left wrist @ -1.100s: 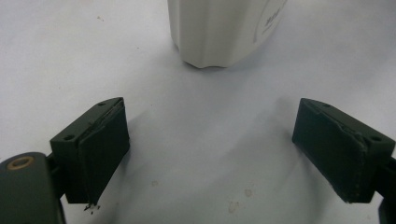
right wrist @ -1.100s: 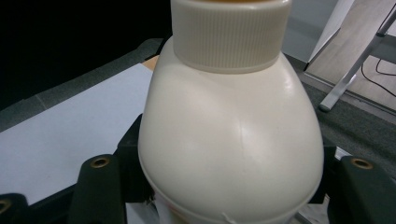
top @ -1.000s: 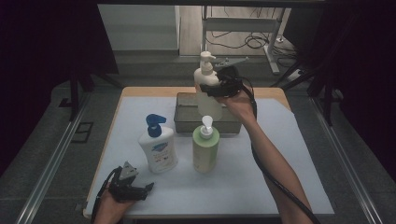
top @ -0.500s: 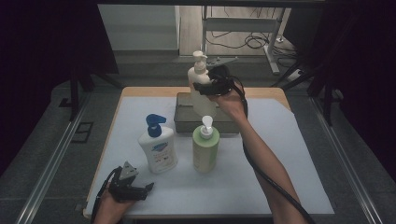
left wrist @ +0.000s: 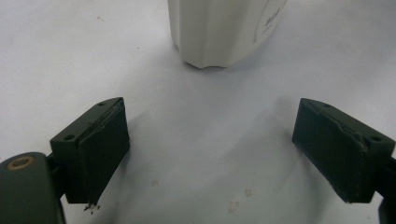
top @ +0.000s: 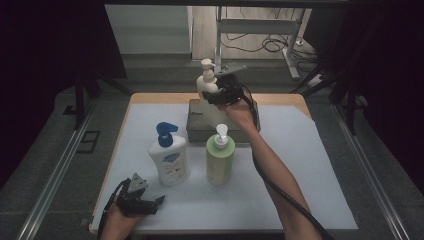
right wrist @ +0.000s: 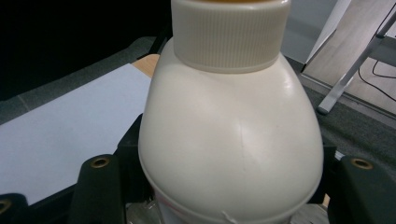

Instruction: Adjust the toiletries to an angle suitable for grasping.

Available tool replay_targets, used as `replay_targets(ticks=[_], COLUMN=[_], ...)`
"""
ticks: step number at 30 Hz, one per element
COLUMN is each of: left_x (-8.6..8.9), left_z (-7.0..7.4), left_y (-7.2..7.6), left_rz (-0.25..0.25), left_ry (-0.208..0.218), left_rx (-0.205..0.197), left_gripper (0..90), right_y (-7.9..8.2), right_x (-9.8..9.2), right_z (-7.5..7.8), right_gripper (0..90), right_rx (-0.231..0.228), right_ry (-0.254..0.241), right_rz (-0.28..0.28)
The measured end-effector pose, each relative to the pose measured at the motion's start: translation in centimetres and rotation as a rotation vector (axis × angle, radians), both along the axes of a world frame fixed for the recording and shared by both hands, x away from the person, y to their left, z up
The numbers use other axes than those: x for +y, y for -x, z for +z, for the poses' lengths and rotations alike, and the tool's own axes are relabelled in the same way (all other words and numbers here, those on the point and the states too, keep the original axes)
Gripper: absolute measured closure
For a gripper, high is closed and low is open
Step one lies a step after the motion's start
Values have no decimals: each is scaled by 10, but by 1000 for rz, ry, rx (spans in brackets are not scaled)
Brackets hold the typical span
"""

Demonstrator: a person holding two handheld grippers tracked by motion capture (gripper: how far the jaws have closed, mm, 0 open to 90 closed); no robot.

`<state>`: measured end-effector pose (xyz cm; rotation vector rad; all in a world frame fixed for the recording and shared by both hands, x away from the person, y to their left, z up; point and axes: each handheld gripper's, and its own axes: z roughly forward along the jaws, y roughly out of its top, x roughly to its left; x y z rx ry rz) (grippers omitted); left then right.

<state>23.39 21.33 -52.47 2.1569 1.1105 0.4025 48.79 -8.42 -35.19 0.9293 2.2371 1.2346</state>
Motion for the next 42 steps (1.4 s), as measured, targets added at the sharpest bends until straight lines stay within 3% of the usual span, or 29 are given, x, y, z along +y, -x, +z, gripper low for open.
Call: replay_targets(ticks=[19, 42], left_x=[0, 0], left_z=[0, 0], left_y=[0, 0], left_rz=[0, 0], left_ry=[0, 0], left_rx=[0, 0], left_gripper=[107, 107], right_y=[3, 15], right_x=[3, -10], right_z=[-30, -49], right_gripper=[368, 366], right_rx=[29, 63], right_ry=[32, 51], right_rz=[19, 27])
